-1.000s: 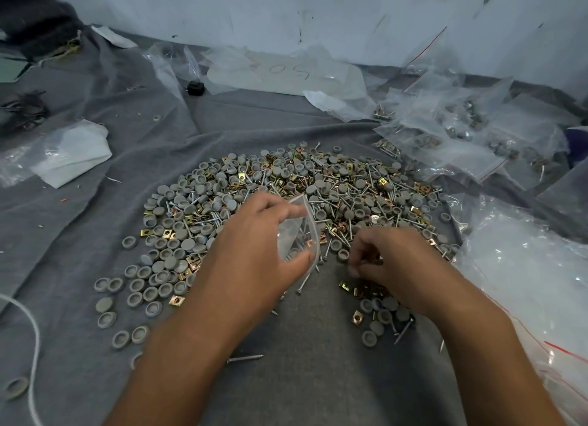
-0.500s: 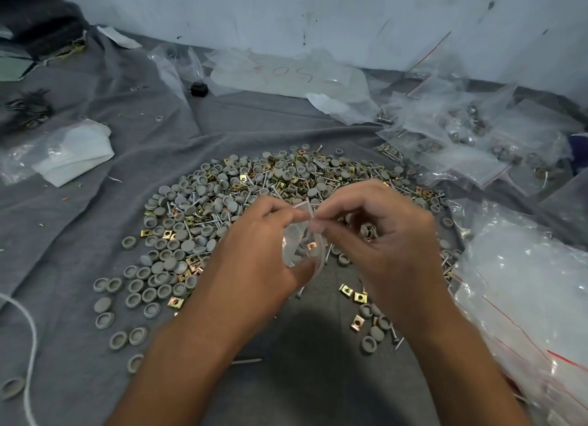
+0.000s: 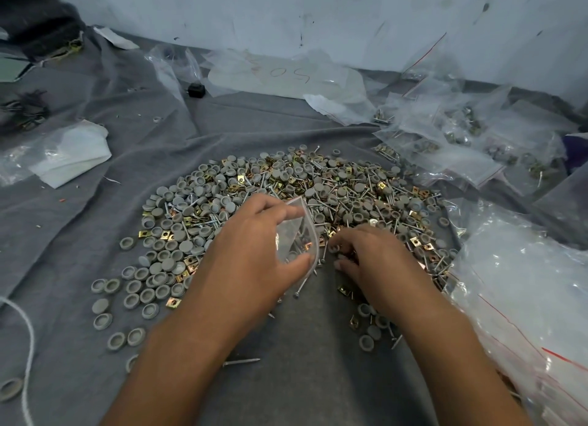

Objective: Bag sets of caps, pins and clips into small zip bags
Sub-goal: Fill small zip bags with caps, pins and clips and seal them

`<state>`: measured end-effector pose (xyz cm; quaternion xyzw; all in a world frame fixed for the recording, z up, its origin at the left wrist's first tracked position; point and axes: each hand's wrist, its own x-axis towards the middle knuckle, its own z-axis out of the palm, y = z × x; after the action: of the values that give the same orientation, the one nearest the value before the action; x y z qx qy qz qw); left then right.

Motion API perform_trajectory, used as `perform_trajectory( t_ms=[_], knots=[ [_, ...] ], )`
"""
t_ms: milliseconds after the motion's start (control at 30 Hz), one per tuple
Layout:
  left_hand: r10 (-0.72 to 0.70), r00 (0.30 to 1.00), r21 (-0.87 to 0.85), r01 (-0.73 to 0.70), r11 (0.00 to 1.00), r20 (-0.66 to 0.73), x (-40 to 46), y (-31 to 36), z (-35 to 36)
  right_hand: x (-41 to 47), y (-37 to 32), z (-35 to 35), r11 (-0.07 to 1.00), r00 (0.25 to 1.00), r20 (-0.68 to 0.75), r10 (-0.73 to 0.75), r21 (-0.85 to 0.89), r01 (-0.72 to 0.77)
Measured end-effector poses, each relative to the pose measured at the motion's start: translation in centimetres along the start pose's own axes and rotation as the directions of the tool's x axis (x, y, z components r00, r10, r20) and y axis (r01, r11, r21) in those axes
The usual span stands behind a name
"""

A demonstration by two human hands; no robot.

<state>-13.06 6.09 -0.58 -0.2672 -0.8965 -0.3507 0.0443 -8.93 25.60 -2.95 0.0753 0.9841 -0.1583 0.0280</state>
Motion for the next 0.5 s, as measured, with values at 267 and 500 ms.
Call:
perform_trajectory(
  t_ms=[267,500],
  knots=[
    [0.002,1.000,0.011,-0.002,1.000,-0.008,-0.1,-0.2,-0.1,0.1,-0.3,0.0,1.000,0.999,-0.047,-0.008,-0.020,0.007],
    [0.013,1.000,0.017,-0.013,1.000,-0.013,0.0,-0.2,0.0,-0.3,-1.3,-1.7,0.908,0.817,-0.564,-0.120,0.272,0.320]
  ],
)
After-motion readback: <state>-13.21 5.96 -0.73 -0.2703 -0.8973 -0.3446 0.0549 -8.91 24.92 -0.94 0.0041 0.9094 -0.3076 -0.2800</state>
